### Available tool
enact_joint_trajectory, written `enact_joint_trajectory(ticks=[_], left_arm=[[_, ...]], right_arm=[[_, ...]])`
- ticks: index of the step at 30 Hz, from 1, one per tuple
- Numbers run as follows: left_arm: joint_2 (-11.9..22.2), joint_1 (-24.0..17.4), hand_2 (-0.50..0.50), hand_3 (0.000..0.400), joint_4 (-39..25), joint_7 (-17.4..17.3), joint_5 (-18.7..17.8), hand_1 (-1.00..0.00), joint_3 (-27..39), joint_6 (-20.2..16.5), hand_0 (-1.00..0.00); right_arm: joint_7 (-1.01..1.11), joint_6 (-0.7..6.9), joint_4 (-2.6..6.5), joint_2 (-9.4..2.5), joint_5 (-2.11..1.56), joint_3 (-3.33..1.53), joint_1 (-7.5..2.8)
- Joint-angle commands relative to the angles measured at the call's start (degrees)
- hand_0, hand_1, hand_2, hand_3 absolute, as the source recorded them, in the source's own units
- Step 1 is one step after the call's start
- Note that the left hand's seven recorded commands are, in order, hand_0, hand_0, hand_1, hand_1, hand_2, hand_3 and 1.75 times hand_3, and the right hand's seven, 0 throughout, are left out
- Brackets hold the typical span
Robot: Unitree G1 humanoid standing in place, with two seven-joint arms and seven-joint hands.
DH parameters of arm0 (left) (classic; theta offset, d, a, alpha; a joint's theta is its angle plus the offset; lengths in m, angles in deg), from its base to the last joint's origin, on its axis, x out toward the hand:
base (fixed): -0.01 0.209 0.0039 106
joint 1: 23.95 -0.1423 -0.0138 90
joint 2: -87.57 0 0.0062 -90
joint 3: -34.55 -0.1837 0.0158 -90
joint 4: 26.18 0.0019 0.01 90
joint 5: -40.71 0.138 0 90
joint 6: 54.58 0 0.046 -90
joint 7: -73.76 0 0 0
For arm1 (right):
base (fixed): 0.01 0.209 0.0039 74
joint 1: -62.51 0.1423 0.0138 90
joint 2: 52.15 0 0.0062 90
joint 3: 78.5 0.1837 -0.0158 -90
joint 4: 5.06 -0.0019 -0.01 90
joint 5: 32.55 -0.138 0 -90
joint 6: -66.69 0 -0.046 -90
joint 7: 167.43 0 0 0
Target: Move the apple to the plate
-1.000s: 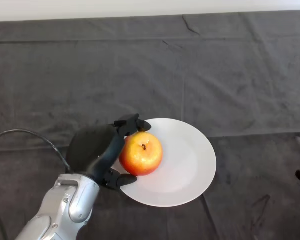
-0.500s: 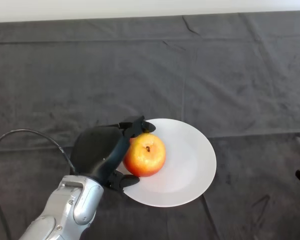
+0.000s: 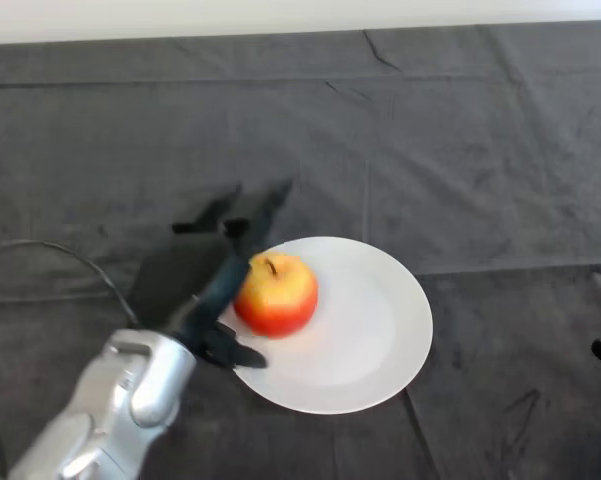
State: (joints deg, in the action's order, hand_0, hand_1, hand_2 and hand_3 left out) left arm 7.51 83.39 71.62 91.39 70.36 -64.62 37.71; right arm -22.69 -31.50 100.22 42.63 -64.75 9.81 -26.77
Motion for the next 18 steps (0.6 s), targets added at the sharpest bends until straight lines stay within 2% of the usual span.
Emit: enact_joint_trajectory(ticks=[1, 18], left_arm=[[3.45, 3.89, 0.0, 0.0, 0.32, 1.57, -1.28, 0.0, 3.05, 0.99, 0.0], [7.78, 5.34, 0.0, 0.0, 2.74, 7.54, -5.76, 0.0, 19.38, 0.26, 0.0]], right_arm=[[0.33, 2.11, 1.69, -1.77, -1.34, -0.56, -1.93], [0.35, 2.14, 1.68, -1.79, -1.31, -0.53, -1.93]])
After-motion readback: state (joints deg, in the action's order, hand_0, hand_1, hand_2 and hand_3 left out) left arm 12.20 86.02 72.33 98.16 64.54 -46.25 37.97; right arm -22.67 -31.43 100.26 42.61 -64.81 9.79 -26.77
